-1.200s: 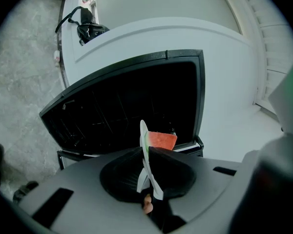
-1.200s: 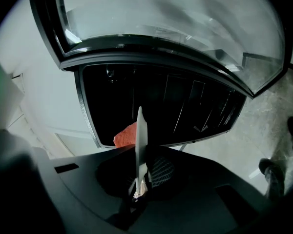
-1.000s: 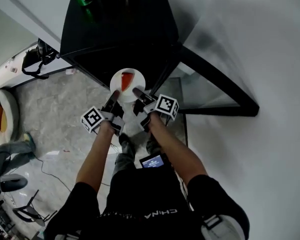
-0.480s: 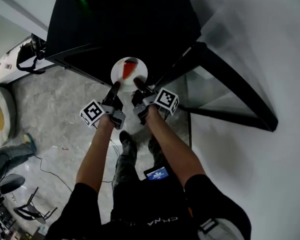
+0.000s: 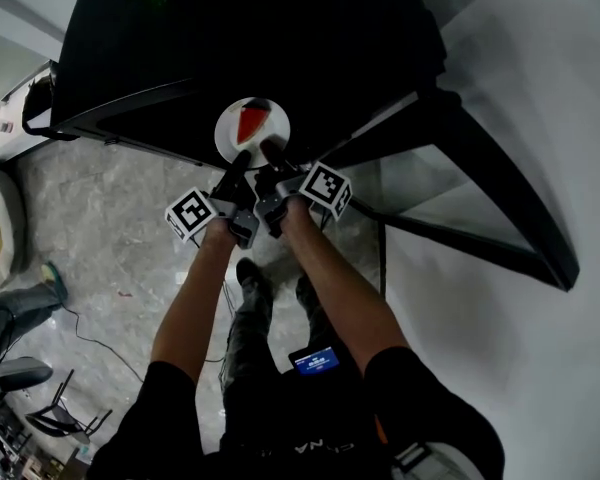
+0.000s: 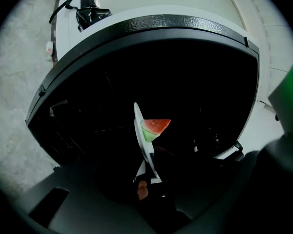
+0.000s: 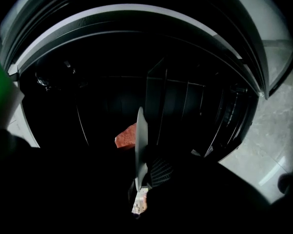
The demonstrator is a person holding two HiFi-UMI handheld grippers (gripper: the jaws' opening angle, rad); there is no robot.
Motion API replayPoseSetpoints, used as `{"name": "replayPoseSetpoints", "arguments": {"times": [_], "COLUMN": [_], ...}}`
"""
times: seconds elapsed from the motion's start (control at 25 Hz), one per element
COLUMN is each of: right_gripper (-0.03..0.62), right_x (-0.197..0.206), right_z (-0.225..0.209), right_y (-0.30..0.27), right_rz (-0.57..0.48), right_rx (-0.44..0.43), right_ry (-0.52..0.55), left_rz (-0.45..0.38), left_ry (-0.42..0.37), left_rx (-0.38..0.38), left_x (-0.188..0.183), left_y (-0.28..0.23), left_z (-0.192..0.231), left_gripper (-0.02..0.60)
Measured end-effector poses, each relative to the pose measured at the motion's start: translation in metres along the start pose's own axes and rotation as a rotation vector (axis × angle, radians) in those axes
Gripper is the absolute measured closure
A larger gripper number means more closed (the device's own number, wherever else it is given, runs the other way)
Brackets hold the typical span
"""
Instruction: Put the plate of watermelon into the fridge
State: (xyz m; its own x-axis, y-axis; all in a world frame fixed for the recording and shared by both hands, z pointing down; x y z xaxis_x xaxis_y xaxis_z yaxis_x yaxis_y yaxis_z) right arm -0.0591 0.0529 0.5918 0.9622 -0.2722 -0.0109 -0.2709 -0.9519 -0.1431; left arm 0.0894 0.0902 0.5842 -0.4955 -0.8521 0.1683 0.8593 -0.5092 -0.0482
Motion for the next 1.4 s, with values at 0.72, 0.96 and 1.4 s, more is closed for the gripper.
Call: {"name": "replayPoseSetpoints", "arguments": {"times": [0.72, 0.96, 1.4], "right_gripper": [0.546, 0.471, 0.473], "right_x": [0.002, -0.01, -0.017], "right_z": [0.002, 0.007, 0.017], "right_y": [0.001, -0.004, 0.0], "right_rz": [0.1, 0.154, 0.242], "right_rx": [0.062, 0.071, 0.207], "right_ry": [0.175, 0.257, 0.766], "left_rz": [-0.014, -0.064, -0.152], "left_ry": [0.057, 0.085, 0.065], "left_rx": [-0.029, -0.065, -0.115], "left_x": [-0.011, -0.019, -0.039], "left_y": [0.001, -0.011, -0.032], "left_z": [0.011, 0.018, 0.023], "left_gripper": [0.534, 0.549, 0.551]}}
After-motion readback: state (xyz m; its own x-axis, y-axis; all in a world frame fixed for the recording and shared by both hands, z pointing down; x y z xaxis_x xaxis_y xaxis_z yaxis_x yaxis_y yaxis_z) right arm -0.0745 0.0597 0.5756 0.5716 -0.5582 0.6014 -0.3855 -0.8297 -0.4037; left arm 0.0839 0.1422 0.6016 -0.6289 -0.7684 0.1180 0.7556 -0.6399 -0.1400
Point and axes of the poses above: the fingertips, and each gripper's own axes: y backward along the fingers, z to its left, x out of its underside, the point moved 9 cm from there along y, backward along the fingers, and after that the axes turned 1 degree about z, right-handed, at the moved point
